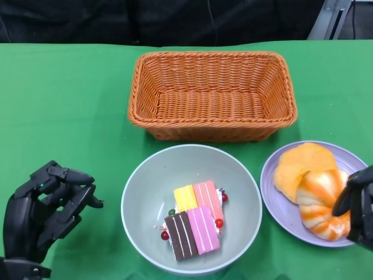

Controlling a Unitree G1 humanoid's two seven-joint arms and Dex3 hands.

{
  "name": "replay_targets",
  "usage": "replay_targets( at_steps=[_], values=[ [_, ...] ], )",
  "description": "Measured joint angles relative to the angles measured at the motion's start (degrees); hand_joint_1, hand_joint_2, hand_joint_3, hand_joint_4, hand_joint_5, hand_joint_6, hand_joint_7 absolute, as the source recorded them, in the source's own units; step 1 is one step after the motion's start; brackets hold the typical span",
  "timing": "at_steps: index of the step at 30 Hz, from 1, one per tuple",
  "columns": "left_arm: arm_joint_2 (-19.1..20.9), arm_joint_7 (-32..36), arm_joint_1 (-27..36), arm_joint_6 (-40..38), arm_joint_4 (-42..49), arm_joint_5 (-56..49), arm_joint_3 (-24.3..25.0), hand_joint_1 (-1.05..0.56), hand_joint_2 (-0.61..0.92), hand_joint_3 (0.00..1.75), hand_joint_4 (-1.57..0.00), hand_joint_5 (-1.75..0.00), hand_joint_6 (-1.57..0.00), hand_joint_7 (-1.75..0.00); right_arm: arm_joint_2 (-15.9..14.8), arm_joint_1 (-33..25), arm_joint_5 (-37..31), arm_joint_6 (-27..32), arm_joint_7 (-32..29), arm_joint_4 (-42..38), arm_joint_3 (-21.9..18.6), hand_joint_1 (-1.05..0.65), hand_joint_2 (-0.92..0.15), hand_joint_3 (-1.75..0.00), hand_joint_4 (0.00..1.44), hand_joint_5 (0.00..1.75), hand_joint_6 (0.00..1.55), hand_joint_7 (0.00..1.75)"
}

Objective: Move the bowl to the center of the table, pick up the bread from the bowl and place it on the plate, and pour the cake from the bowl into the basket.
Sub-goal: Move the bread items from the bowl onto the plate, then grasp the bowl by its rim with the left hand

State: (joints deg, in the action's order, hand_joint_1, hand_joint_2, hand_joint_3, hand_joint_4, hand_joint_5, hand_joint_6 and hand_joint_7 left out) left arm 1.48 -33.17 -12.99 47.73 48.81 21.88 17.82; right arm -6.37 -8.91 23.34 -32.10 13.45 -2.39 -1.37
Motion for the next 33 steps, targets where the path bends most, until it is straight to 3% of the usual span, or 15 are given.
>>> replay_targets(
  at_steps=[5,12,20,29,33],
  values=[
    [0.01,0.09,-0.02,0.22,0.52,-1.1,-0.08,-0.21,0.92,0.31,-0.78,-1.39,-0.84,-1.09,1.19,-0.18,-1.85,2.28,2.31,1.51,0.39,-0.02,-0.41,-1.38,0.87,1.69,0.76,1.46],
    [-0.05,-0.39,-0.33,0.22,0.75,-0.94,0.02,-0.21,0.92,0.3,-0.77,-1.39,-0.85,-1.09,2.14,2.53,-6.55,1.19,4.34,-1.67,0.37,-0.01,-0.42,-1.36,0.88,1.63,0.78,1.42],
    [-0.04,-1.54,-0.4,0.25,1.5,-0.87,0.13,-0.21,0.92,0.3,-0.78,-1.38,-0.85,-1.09,2.15,7.3,-8.45,0.71,7.84,-7.29,0.31,-0.02,-0.47,-1.26,0.77,1.68,0.68,1.47],
    [0.08,-1.94,-0.4,1.63,1.53,-1.13,0.12,-0.21,0.92,0.31,-0.75,-1.37,-0.84,-1.08,2.46,8.67,-9.01,0.9,8.64,-9.9,0.24,-0.04,-0.47,-1.29,0.76,1.71,0.68,1.46],
    [0.81,-2.43,-0.32,2.99,1.44,-1.35,-0.23,-0.22,0.92,0.29,-0.77,-1.25,-0.88,-0.88,2.66,8.67,-8.99,0.66,9.32,-9.92,0.23,-0.04,-0.45,-1.31,0.76,1.71,0.67,1.47]
  ],
)
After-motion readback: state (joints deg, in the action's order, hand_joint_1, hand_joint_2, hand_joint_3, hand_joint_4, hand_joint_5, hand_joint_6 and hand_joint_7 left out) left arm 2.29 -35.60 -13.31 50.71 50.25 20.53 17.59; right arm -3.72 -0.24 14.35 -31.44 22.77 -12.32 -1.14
